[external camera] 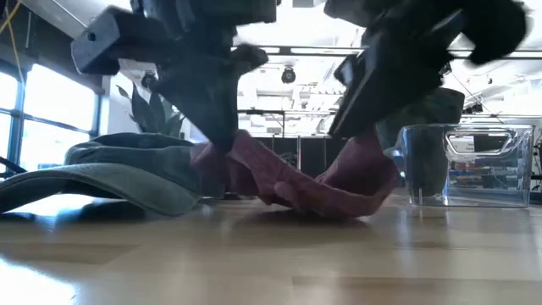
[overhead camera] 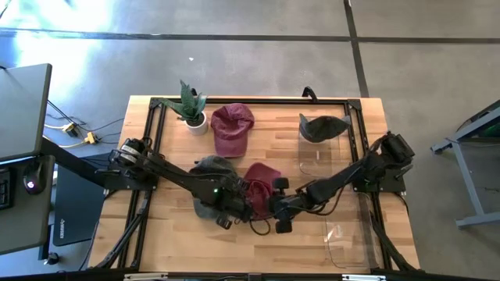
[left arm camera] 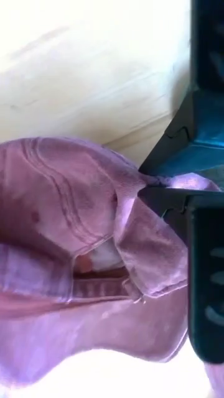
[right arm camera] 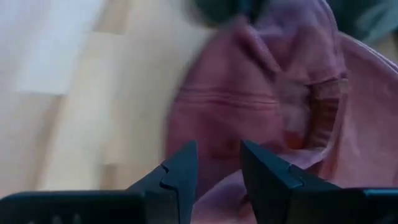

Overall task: Pick & Place hat
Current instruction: Put the bottom red cap into the bottom transparent bin

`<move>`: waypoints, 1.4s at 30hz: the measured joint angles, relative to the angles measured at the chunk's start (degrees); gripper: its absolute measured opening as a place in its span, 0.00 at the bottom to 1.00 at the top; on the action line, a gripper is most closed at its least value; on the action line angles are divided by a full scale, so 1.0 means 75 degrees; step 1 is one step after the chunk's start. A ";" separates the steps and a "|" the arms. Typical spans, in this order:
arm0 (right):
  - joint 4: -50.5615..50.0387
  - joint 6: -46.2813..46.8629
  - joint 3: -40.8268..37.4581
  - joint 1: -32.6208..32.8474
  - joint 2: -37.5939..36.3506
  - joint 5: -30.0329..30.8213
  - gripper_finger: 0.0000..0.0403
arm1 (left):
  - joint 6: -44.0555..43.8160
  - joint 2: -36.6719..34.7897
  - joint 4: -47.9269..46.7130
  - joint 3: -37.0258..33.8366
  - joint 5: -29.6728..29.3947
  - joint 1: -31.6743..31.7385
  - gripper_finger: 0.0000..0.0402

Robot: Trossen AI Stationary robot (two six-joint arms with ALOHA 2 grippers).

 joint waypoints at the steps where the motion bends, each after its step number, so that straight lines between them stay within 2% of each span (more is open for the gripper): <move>1: 0.0023 0.0032 0.0000 -0.0050 0.0086 0.0058 0.29 | 0.0000 0.0000 -0.0031 0.0042 -0.0100 -0.0043 0.08; 5: -0.0025 0.0129 0.0000 -0.0281 0.0413 -0.0055 0.22 | -0.0003 0.0000 -0.0090 0.0089 -0.0320 -0.0215 0.05; 12: -0.0639 0.0147 0.0009 -0.0463 0.0663 -0.0820 0.02 | -0.0600 0.0000 -0.0906 0.0089 -0.0584 -0.0499 0.01; 15: -0.1137 0.0469 0.0009 -0.0455 0.0655 -0.0718 0.03 | -0.0965 0.0000 -0.1038 0.0092 -0.0686 -0.0570 0.01; 20: -0.1238 0.0495 0.0009 -0.0368 0.0390 -0.0526 0.03 | -0.0903 0.0000 -0.0493 0.0098 -0.0743 -0.0616 0.02; 25: -0.1014 0.0525 0.0009 -0.0201 0.0028 -0.0296 0.01 | -0.0877 0.0000 -0.0415 0.0104 -0.0685 -0.0548 0.13; 28: -0.0287 0.0261 0.0012 -0.0117 -0.0003 -0.0068 0.02 | -0.0880 -0.0003 -0.0567 0.0141 -0.0541 -0.0541 0.24; 32: 0.0884 -0.0252 0.0032 -0.0227 0.0207 -0.0338 0.01 | -0.1172 -0.0012 -0.1350 0.0514 -0.0590 -0.0721 0.35; 36: 0.1545 -0.0453 0.0023 -0.0458 0.0558 -0.0461 0.01 | -0.1239 -0.0026 -0.1376 0.0471 -0.0747 -0.0900 0.39; 42: 0.1863 -0.0493 0.0013 -0.0825 0.1329 -0.1200 0.01 | -0.1445 -0.0020 0.0103 -0.0274 -0.1031 -0.0612 0.39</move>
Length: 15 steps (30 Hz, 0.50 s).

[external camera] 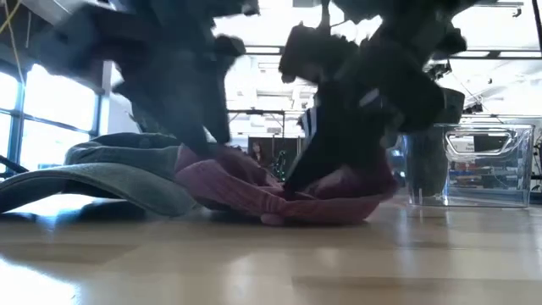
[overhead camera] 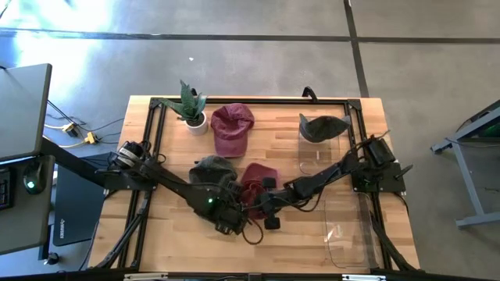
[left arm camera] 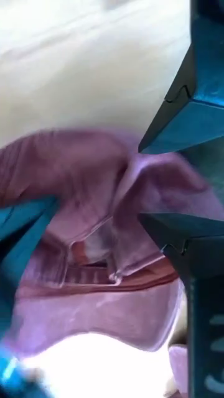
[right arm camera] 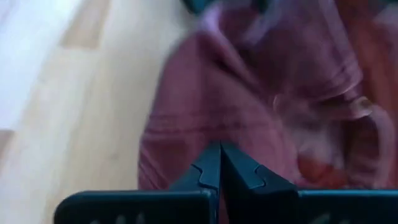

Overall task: Pick & Place hat
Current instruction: Put the bottom red cap into the bottom transparent bin

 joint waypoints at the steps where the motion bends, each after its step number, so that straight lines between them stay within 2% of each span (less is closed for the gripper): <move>1: -0.0039 0.0000 -0.0001 -0.0036 0.0076 -0.0075 0.00 | -0.0050 0.0000 0.0207 -0.0104 0.0040 0.0088 0.39; 5: -0.0609 0.0051 0.0005 -0.0090 0.0121 -0.0295 0.00 | -0.0350 0.0006 0.0384 -0.0488 0.0775 0.0481 0.39; 10: -0.1459 0.0446 0.0013 -0.0028 -0.0087 -0.0494 0.00 | -0.0808 0.0006 -0.0105 -0.1042 0.0875 0.0793 0.39; 15: -0.1710 0.0598 0.0025 -0.0009 -0.0124 -0.0546 0.00 | -0.0965 0.0003 -0.1133 -0.0768 0.0891 0.0684 0.39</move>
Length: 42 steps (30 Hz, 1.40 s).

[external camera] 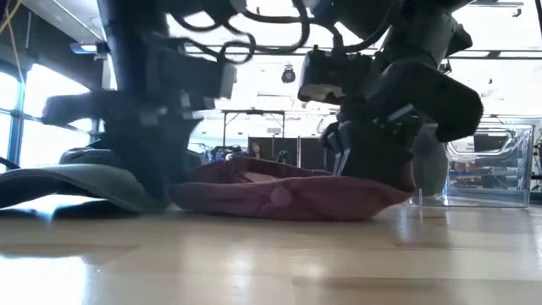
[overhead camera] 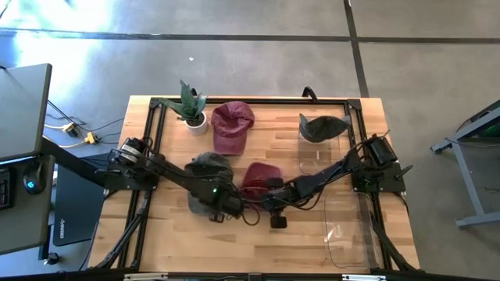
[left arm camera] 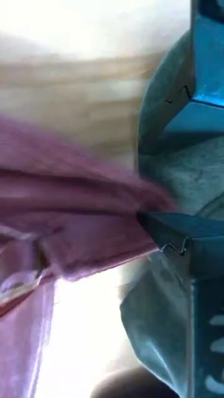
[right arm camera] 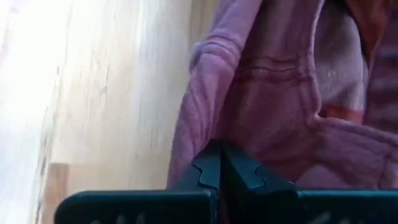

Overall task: Pick & Place hat
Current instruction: Put the bottom red cap into the bottom transparent bin

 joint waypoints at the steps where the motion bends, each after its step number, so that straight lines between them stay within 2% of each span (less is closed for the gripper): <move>1: 0.0002 -0.0024 0.0000 -0.0003 -0.0003 -0.0006 0.00 | 0.0005 0.0005 -0.0108 0.0136 -0.0014 -0.0067 0.39; 6: -0.0009 -0.0101 -0.0010 0.0006 -0.0009 -0.0031 0.01 | 0.0015 0.0005 -0.0202 0.0813 -0.0482 -0.0353 0.39; 9: -0.0014 -0.0175 -0.0021 0.0056 -0.0067 -0.0049 0.00 | 0.0196 0.0005 0.0580 0.0913 -0.0872 -0.0393 0.39; 12: -0.0059 -0.0235 -0.0038 0.0182 -0.0253 -0.0051 0.01 | 0.0390 0.0005 0.1224 0.0913 -0.0892 -0.0236 0.39; 15: -0.0058 -0.0244 -0.0038 0.0357 -0.0534 0.0175 0.01 | 0.0378 0.0005 0.2103 0.0760 -0.0775 0.0083 0.39; 19: -0.0013 -0.0499 -0.0038 0.0543 -0.0673 0.0323 0.00 | 0.0211 0.0005 0.2939 0.0354 -0.0094 0.0607 0.39; 22: -0.0003 -0.0934 -0.0037 0.0704 -0.0688 0.0301 0.01 | 0.0127 0.0005 0.3419 -0.0013 0.0110 0.0910 0.39; 27: 0.0386 -0.1679 -0.0035 0.0954 -0.0688 0.0540 0.01 | 0.0070 0.0005 0.3933 -0.0332 0.0046 0.1267 0.39; 30: 0.0982 -0.2008 -0.0028 0.1055 -0.0664 0.0783 0.03 | 0.0064 0.0005 0.3798 -0.0288 -0.0468 0.1323 0.39; 33: 0.1220 -0.2171 -0.0023 0.1140 -0.0611 0.0765 0.12 | 0.0026 -0.0201 0.3063 -0.0128 -0.1266 0.1161 0.39; 36: 0.1346 -0.2229 -0.0023 0.1219 -0.0530 0.1268 0.25 | -0.0176 -0.0695 0.2406 0.0072 -0.1945 0.0796 0.39; 39: 0.1511 -0.2318 -0.0015 0.1198 -0.0327 0.1443 0.40 | -0.0714 -0.0972 0.1081 -0.0018 -0.2619 0.0423 0.39; 42: 0.1685 -0.2336 -0.0023 0.1147 -0.0050 0.1458 0.52 | -0.1371 -0.1006 0.0644 0.0009 -0.3162 0.0129 0.39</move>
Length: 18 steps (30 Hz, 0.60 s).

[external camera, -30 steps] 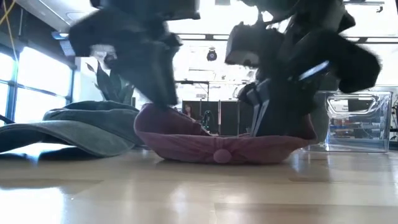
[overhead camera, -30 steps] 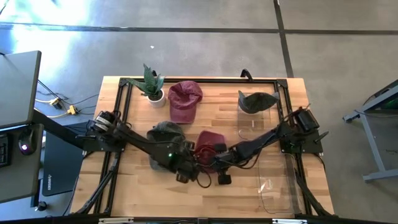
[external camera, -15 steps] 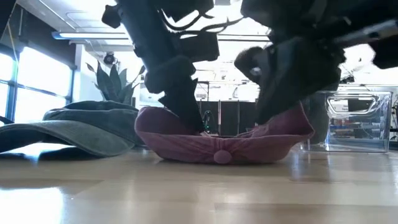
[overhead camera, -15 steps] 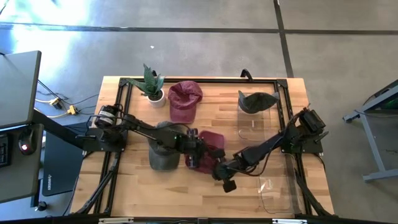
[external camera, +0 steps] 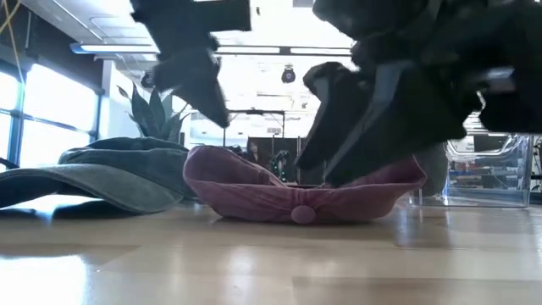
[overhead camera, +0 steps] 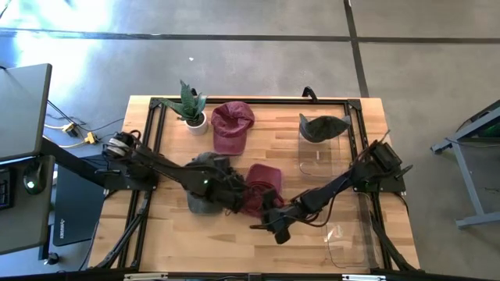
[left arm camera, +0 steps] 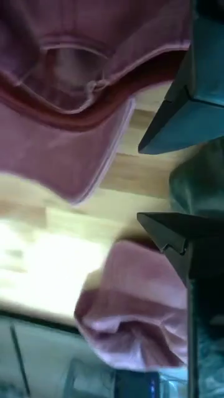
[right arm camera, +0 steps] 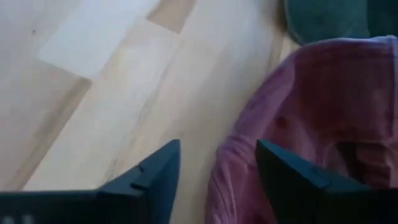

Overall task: Pick & Place hat
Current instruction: Put the bottom red cap into the bottom transparent bin

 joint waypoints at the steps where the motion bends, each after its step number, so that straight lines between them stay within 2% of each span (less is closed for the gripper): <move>1: 0.0082 -0.0051 0.0000 -0.0014 0.0063 0.0090 0.54 | -0.0211 -0.0024 -0.0286 -0.0038 -0.0102 -0.0099 0.39; 4: 0.0159 -0.0107 0.0000 -0.0070 0.0206 0.0820 0.55 | -0.0632 0.0009 -0.0380 -0.0160 -0.0101 -0.0383 0.39; 6: 0.0022 -0.0090 0.0003 -0.0186 0.0236 0.0887 0.51 | -0.0704 -0.0009 -0.0296 -0.0259 -0.0127 -0.0515 0.39; 12: 0.0143 0.0134 0.0009 -0.0580 0.0512 -0.0660 0.33 | -0.0729 0.0008 0.0020 -0.0483 -0.0337 -0.0558 0.39; 18: 0.0118 -0.0085 0.0016 -0.0611 0.0570 -0.0672 0.14 | -0.0798 -0.0055 -0.0028 -0.0480 -0.0572 -0.0569 0.39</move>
